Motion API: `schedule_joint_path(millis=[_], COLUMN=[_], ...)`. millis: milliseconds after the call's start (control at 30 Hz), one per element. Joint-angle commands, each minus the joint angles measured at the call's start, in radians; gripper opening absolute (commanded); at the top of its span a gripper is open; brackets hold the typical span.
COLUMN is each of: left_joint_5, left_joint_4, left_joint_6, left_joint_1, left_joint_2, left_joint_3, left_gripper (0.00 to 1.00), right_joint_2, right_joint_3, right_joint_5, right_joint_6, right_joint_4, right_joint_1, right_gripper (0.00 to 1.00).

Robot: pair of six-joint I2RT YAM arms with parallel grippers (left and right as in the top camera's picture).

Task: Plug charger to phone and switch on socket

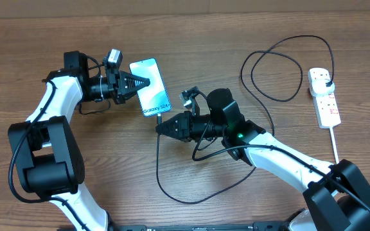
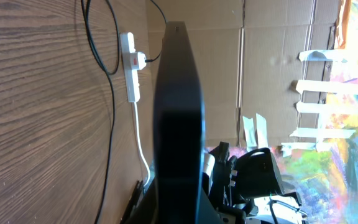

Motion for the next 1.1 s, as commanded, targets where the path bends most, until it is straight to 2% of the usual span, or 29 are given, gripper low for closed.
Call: schedule_joint_path(millis=[0,567,800,967,1067], left_joint_5=[0.062,0.063,0.062,0.061,0.063], left_joint_4=[0.004,0.004,0.004,0.004,0.003], left_joint_6=[-0.007,-0.006,-0.006,-0.006,-0.006], left_joint_1=[-0.010,-0.010,-0.010,-0.008,-0.008], left_joint_2=[-0.013,-0.013,-0.013,-0.013,-0.013], left_joint_3=[-0.001,-0.001,-0.001,-0.001,-0.001], left_gripper=[0.04,0.04,0.04,0.04,0.04], right_joint_2=[-0.015,-0.015,-0.016,-0.016,-0.016], right_joint_3=[-0.005,-0.005,-0.005,-0.005,-0.005], right_joint_5=[0.004,-0.024,-0.202,-0.384,-0.518], right_joint_6=[0.005,0.003,-0.043,-0.168,-0.293], right_joint_4=[-0.006,0.009,0.070,0.036,-0.019], right_joint_1=[0.008,-0.010,-0.074,-0.152,-0.216], right_gripper=[0.04,0.04,0.04,0.04,0.04])
